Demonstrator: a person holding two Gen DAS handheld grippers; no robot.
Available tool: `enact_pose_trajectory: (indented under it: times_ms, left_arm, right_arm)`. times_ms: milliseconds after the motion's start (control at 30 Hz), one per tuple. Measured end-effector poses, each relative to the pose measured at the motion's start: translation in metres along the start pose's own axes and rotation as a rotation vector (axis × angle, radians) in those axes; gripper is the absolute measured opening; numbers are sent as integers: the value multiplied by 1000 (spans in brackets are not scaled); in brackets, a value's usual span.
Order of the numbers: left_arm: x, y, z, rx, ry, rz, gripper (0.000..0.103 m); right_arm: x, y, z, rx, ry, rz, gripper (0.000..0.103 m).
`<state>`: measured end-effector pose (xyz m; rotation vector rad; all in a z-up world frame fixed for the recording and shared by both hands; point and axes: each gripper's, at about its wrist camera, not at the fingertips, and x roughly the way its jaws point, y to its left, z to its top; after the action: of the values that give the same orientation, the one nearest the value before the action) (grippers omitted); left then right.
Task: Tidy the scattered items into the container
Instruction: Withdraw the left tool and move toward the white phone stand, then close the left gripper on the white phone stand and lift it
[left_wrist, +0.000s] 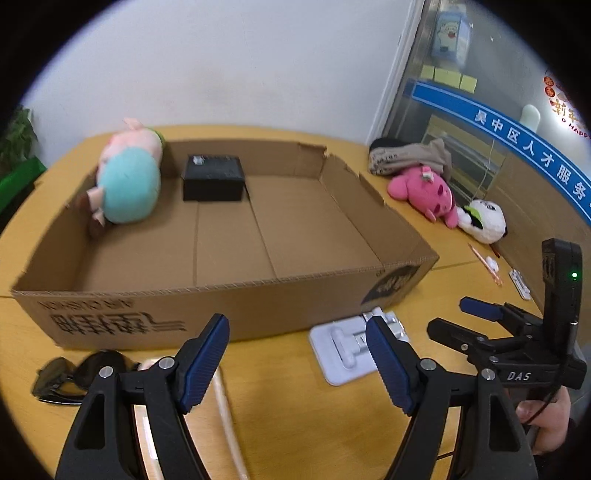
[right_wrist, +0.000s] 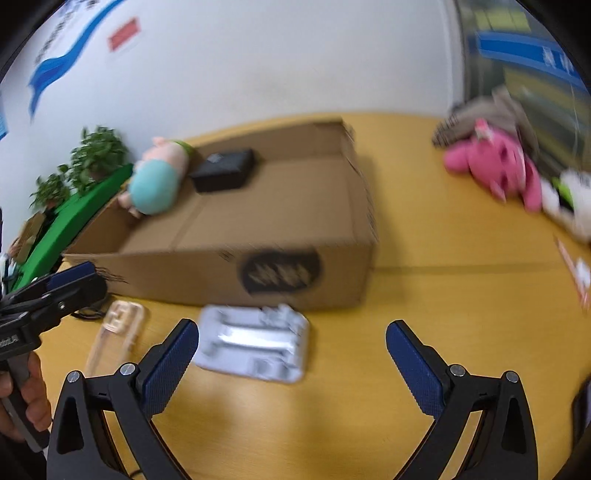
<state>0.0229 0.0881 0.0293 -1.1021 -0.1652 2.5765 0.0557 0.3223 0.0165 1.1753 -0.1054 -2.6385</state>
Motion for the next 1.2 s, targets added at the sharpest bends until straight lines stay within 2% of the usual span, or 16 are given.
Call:
enact_pose_trajectory:
  times_ms: [200, 300, 433, 500, 533, 667, 700, 767, 800, 1000, 1200]
  left_arm:
    - [36, -18, -9, 33, 89, -51, 76]
    - [56, -22, -14, 41, 143, -45, 75]
    - [71, -24, -21, 50, 184, -39, 74]
    - [79, -24, -24, 56, 213, -30, 71]
    - [83, -22, -25, 51, 226, -36, 65]
    - [87, -21, -25, 56, 219, -45, 59]
    - [87, -21, -25, 58, 218, -48, 59]
    - [88, -23, -24, 60, 220, -68, 50]
    - [88, -24, -25, 58, 222, -86, 46]
    - [88, -23, -28, 45, 215, -97, 41]
    - [84, -21, -33, 26, 214, -112, 37]
  right_arm:
    - [28, -11, -13, 13, 68, 19, 97]
    - [37, -10, -15, -1, 86, 31, 94]
    - [48, -4, -20, -42, 107, 48, 84]
    - [53, -2, -23, -59, 117, 47, 79]
    - [55, -2, -23, -63, 123, 48, 77]
    - [57, -1, -23, -67, 108, 59, 73]
    - [58, -1, -23, -71, 107, 65, 70]
    - [56, 1, -24, -73, 105, 86, 58]
    - [56, 2, -24, -65, 105, 112, 47]
    - [56, 6, -28, -44, 91, 108, 46]
    - [48, 12, -36, -30, 60, 66, 46]
